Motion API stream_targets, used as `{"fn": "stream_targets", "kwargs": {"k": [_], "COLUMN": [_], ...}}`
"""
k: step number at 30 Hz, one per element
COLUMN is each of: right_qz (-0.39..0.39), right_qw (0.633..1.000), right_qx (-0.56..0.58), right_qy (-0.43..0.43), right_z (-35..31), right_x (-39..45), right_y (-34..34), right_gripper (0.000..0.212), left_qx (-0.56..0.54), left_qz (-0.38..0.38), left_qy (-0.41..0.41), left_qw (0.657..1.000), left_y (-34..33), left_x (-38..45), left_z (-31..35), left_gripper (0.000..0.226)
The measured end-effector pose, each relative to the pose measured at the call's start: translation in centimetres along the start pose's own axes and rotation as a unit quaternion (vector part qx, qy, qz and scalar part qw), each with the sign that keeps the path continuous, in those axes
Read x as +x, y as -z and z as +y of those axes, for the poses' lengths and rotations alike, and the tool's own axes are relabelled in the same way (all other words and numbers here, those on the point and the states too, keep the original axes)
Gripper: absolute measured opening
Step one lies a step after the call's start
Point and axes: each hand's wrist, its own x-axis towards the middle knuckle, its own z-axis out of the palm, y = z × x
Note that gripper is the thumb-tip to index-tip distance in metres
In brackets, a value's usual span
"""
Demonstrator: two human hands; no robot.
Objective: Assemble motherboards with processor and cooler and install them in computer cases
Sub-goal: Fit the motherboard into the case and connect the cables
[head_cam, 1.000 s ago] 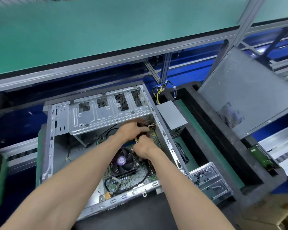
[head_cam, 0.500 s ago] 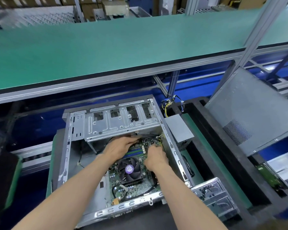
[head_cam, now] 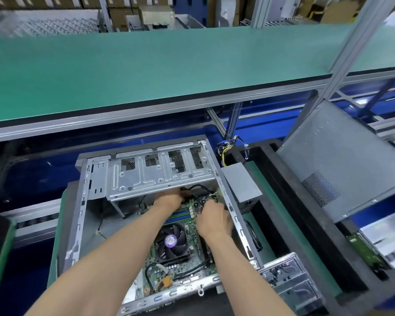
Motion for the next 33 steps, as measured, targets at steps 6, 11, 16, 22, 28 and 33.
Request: {"fn": "stream_targets", "kwargs": {"k": [6, 11, 16, 22, 28, 33], "right_qz": [-0.043, -0.051, -0.122, -0.169, -0.019, 0.027], "right_qw": [0.982, 0.932, 0.895, 0.868, 0.911, 0.962], "right_qx": [0.182, 0.359, 0.429, 0.467, 0.413, 0.273], "right_qy": [-0.028, -0.003, 0.011, 0.029, 0.005, -0.007], "right_z": [-0.5, -0.8, -0.9, -0.9, -0.6, -0.5], "right_x": [0.3, -0.4, -0.7, -0.5, -0.1, 0.4], "right_y": [0.8, 1.6, 1.6, 1.4, 1.3, 0.3], "right_gripper": [0.012, 0.015, 0.013, 0.020, 0.032, 0.021], "left_qx": [0.020, -0.078, -0.260, -0.419, -0.285, 0.067], "left_qz": [0.038, 0.021, -0.040, 0.037, 0.066, -0.024], "left_qy": [-0.041, -0.054, 0.068, 0.139, 0.183, 0.064], "left_qw": [0.998, 0.995, 0.962, 0.896, 0.939, 0.995], "left_y": [0.6, 0.7, 1.0, 1.7, 2.3, 3.0], "left_x": [-3.8, -6.0, -5.1, -4.0, -3.3, -3.2], "left_z": [-1.3, 0.2, 1.2, 0.2, -2.8, -3.7], "left_gripper": [0.031, 0.053, 0.019, 0.033, 0.028, 0.031]}}
